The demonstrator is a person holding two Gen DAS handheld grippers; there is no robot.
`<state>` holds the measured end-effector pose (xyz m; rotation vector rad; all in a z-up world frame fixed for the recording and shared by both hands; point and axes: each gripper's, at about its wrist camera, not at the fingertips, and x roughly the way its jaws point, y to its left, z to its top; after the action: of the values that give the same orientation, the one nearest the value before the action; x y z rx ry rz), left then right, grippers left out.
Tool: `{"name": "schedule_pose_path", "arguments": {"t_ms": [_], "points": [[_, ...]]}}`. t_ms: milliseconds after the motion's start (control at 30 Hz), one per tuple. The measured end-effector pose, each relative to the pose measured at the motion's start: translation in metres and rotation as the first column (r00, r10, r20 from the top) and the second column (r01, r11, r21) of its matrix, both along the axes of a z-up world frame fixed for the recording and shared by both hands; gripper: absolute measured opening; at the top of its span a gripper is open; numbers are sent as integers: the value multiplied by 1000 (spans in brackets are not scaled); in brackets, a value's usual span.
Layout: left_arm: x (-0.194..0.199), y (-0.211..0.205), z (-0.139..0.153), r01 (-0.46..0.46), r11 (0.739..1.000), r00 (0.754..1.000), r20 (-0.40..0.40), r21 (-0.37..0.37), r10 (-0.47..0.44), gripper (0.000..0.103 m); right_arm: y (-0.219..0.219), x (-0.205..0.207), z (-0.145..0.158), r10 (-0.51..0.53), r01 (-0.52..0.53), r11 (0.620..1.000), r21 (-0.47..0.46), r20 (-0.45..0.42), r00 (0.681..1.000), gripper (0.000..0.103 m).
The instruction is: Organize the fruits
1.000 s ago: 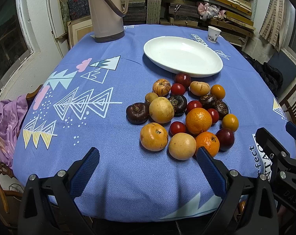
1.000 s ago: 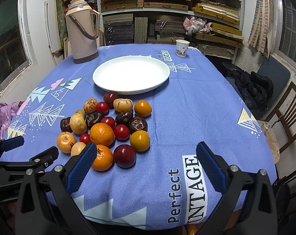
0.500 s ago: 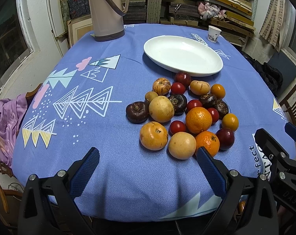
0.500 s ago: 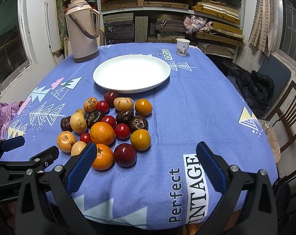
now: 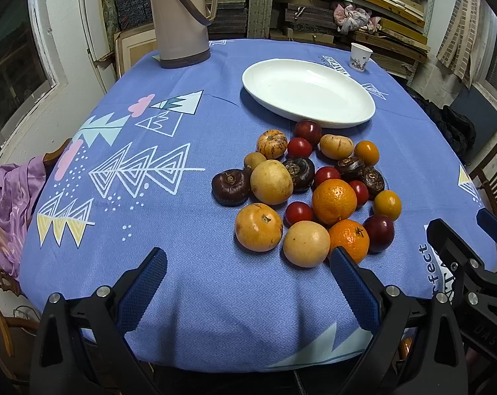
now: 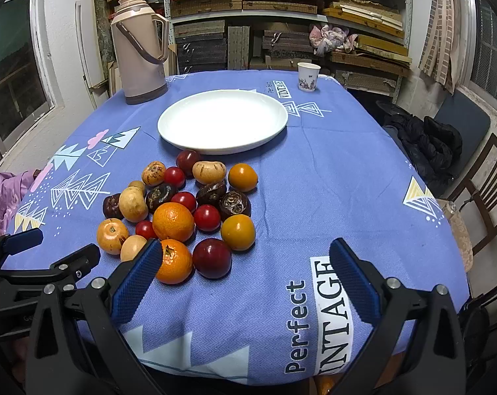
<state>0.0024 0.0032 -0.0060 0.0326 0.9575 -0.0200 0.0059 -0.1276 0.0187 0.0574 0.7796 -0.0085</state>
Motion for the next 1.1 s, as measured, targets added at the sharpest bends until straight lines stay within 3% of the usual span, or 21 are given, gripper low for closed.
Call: {"name": "schedule_pose_path", "arguments": {"t_ms": [600,867,1000,1100], "points": [[8,8,-8,22,1000,1000,5,4,-22,100,-12,2,-3,5,-4,999,-39,18,1000,99],[26,25,-26,44,998,998,-46,-49,-46,100,-16,14,-20,107,-108,993,-43,-27,994,99],[32,23,-33,61,998,997,-38,0,-61,100,-17,18,-27,121,-122,991,-51,-24,992,99],[41,25,-37,59,998,997,-58,-12,-60,100,-19,24,-31,135,-135,991,-9,-35,990,99]]}}
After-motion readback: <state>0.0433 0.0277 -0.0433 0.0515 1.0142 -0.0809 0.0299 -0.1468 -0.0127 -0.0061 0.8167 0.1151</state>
